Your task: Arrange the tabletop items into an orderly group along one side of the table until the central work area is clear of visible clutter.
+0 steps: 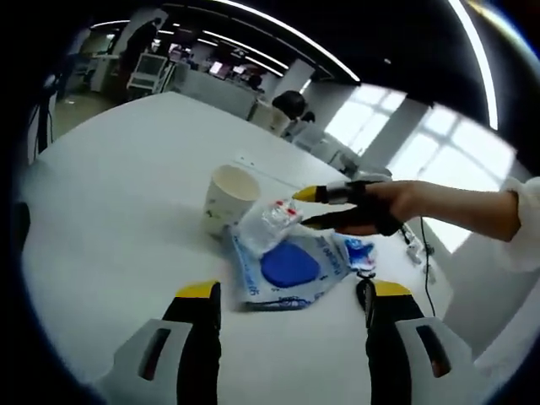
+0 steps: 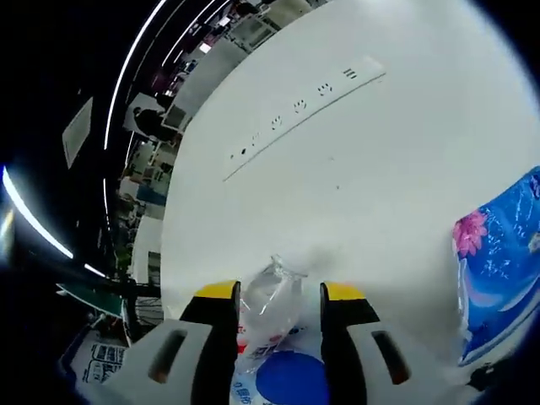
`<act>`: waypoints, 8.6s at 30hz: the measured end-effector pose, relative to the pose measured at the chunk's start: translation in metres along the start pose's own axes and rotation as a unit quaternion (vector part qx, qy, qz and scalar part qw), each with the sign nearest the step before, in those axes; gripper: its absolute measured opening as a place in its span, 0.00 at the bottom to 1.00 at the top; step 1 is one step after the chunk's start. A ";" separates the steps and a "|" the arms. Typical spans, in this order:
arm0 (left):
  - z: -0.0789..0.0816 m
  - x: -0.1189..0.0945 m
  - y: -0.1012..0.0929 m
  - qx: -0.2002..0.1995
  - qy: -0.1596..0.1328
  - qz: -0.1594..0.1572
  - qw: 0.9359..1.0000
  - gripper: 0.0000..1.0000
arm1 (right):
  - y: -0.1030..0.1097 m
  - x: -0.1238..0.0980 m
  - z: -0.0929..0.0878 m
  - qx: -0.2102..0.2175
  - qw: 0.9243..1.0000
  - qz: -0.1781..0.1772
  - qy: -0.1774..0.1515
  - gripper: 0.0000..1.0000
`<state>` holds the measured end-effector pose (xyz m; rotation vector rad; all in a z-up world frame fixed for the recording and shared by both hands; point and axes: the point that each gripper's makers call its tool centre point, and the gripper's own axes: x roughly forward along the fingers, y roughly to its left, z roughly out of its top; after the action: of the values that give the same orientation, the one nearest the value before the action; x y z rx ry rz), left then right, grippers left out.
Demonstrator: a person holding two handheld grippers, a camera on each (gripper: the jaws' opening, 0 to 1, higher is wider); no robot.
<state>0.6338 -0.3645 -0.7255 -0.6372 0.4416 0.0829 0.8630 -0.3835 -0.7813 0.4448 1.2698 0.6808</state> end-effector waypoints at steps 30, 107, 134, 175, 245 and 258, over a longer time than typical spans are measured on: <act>-0.012 -0.010 0.025 -0.043 -0.012 0.021 0.999 0.66 | 0.001 0.023 0.009 0.081 0.997 -0.008 -0.005 0.17; 0.025 0.071 0.005 0.182 -0.001 0.068 0.981 0.56 | 0.157 -0.107 -0.106 -0.524 0.806 0.177 -0.209 0.16; 0.060 -0.012 -0.013 0.260 -0.040 -0.085 0.961 0.41 | 0.223 -0.153 -0.156 -0.601 0.724 0.279 -0.192 0.31; 0.130 0.071 0.098 0.262 -0.023 -0.131 0.956 0.42 | 0.032 -0.184 -0.144 -0.451 0.868 0.094 -0.183 0.29; 0.107 0.078 0.100 0.287 -0.020 -0.132 0.949 0.84 | 0.038 -0.171 -0.150 -0.437 0.878 0.101 -0.167 0.26; 0.105 0.047 0.085 0.248 -0.004 -0.110 0.962 0.96 | 0.035 -0.193 -0.137 -0.420 0.880 0.108 -0.194 0.31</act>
<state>0.6977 -0.2373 -0.7176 -0.1872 0.3617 -0.2328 0.6952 -0.4990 -0.6551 -0.0135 0.4592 1.1856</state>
